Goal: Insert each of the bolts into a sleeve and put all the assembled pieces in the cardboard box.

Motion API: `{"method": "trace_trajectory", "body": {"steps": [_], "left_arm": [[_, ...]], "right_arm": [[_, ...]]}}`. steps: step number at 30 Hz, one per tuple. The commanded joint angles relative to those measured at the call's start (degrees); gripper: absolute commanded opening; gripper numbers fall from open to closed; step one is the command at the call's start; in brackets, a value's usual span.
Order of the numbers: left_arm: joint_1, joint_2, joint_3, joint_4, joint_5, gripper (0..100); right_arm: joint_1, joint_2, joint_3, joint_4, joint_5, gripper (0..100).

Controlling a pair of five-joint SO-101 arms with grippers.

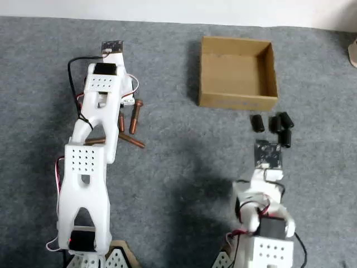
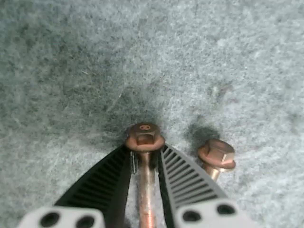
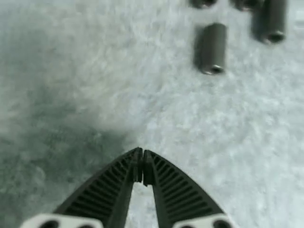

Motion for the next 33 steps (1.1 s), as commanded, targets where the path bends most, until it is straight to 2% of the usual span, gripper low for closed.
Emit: {"method": "trace_trajectory", "body": {"steps": [1, 6, 10, 14, 15, 20, 25, 29, 33], "left_arm": [[0.75, 1.36, -0.13, -1.49, 0.35, 2], [0.75, 1.36, -0.13, -1.49, 0.35, 2], [0.75, 1.36, -0.13, -1.49, 0.35, 2], [0.75, 1.36, -0.13, -1.49, 0.35, 2], [0.75, 1.36, -0.13, -1.49, 0.35, 2], [1.45, 1.36, 0.04, -1.49, 0.35, 2], [1.45, 1.36, 0.04, -1.49, 0.35, 2], [1.45, 1.36, 0.04, -1.49, 0.35, 2], [1.45, 1.36, 0.04, -1.49, 0.35, 2]], "right_arm": [[4.79, 17.1, -13.23, -2.24, 0.35, 0.5], [12.26, 33.89, -24.04, -15.69, 0.53, 0.5], [16.4, 42.33, -24.57, -27.56, 2.02, 0.6], [17.27, 48.84, -24.75, -30.2, 17.32, 0.6], [17.19, 50.42, -24.92, -30.29, 19.08, 0.6], [19.21, 58.51, -27.91, -29.85, 15.82, 0.6], [19.74, 65.54, -34.07, -30.73, 15.38, 0.6], [20.7, 68.0, -36.0, -35.38, 15.38, 0.6], [21.14, 70.64, -40.57, -33.19, 15.3, 0.6]]}}
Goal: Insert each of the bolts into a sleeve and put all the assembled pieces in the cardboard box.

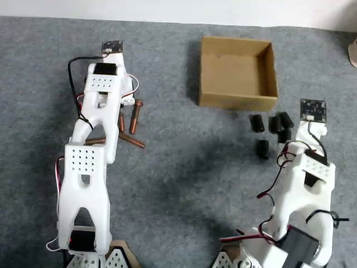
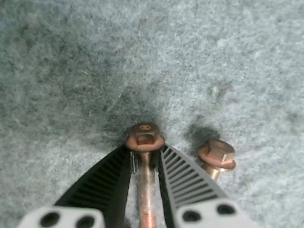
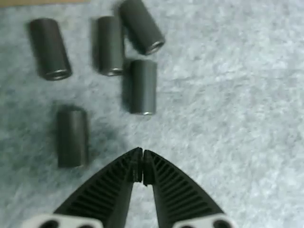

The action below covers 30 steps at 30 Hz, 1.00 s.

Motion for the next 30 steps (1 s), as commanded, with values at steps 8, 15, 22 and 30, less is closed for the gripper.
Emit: {"method": "trace_trajectory", "body": {"steps": [8, 15, 22, 30], "left_arm": [[1.19, 1.36, -0.04, -1.49, 0.35, 2], [1.19, 1.36, -0.04, -1.58, 0.26, 2], [1.19, 1.45, 0.04, -2.9, 0.26, 2], [1.19, 1.45, 0.04, -3.16, 0.26, 2]], "right_arm": [[0.04, 17.19, -27.91, 16.31, -0.79, 0.6], [-0.48, 28.26, -41.8, 22.99, -0.79, 10.7], [-3.12, 31.43, -45.76, 24.22, -0.79, 18.1], [-6.99, 31.6, -47.43, 26.24, -3.6, 18.1]]}}
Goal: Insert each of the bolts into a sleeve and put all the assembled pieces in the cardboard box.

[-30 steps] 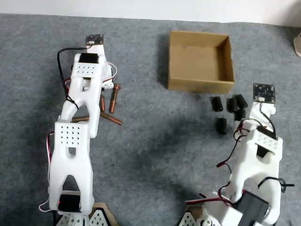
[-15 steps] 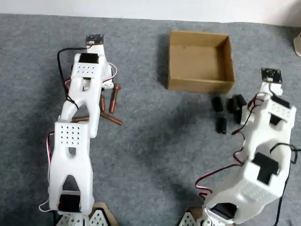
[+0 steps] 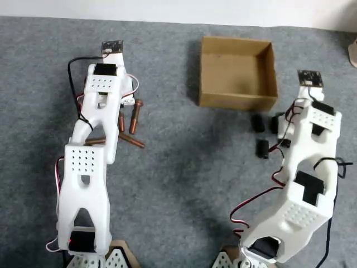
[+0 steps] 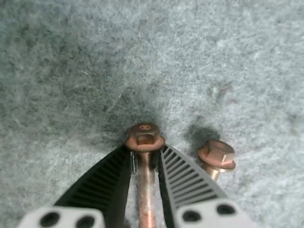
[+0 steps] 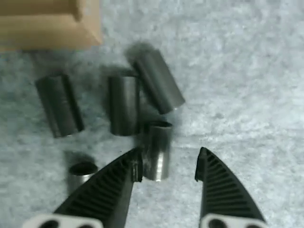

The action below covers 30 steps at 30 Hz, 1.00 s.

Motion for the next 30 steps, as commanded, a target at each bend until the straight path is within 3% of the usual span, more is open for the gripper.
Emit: {"method": "trace_trajectory", "body": {"steps": [1, 21, 23, 27, 30], "left_arm": [[1.19, 0.92, -0.22, -2.11, 0.26, 2], [1.19, 0.92, -0.13, -1.93, 0.26, 2], [1.19, 0.92, -0.13, -1.93, 0.26, 2], [1.19, 0.92, -0.13, -1.93, 0.26, 2], [1.19, 0.92, -0.13, -1.67, 0.35, 2]], "right_arm": [[-1.89, -0.48, -4.88, 1.98, -2.46, 18.1], [-1.36, 11.03, -6.46, -1.45, -5.71, 18.0], [-1.36, 11.91, -6.37, -1.36, -6.07, 15.2], [-1.63, 13.76, -6.46, -1.36, -6.24, 0.0], [-1.71, 14.02, -6.37, -1.1, -6.07, 0.2]]}}
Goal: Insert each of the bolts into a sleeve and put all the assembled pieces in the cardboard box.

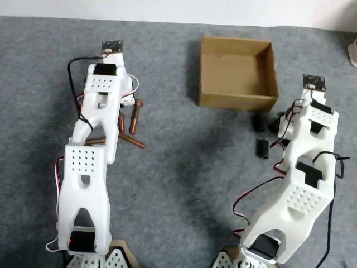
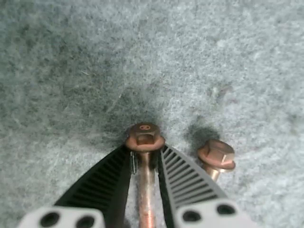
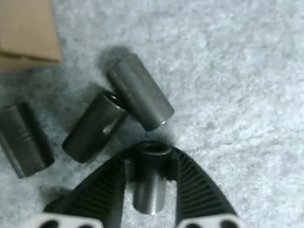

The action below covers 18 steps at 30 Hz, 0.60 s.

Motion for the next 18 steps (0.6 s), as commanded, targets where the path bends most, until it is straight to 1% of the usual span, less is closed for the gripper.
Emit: {"method": "trace_trajectory", "body": {"steps": [1, 4, 10, 14, 18], "left_arm": [[1.19, 0.84, -0.22, -1.67, 0.62, 2], [2.15, 0.84, -0.22, -1.49, 0.7, 2], [4.62, 0.31, -0.57, 6.33, 0.35, 2], [5.05, 0.13, -4.53, 11.96, 0.62, 0], [5.41, 0.31, -9.63, 18.29, 0.7, 1]], "right_arm": [[-0.66, 0.4, 0.31, 0.04, -0.35, 0.4], [-0.75, -1.71, 0.48, 1.71, -0.35, 0.5], [-0.75, -12.0, 1.01, 4.18, -0.26, 0.5], [-0.92, -22.02, 7.25, 4.18, 1.05, 0.5], [-3.47, -33.98, 15.78, 2.77, 1.32, 0.5]]}}
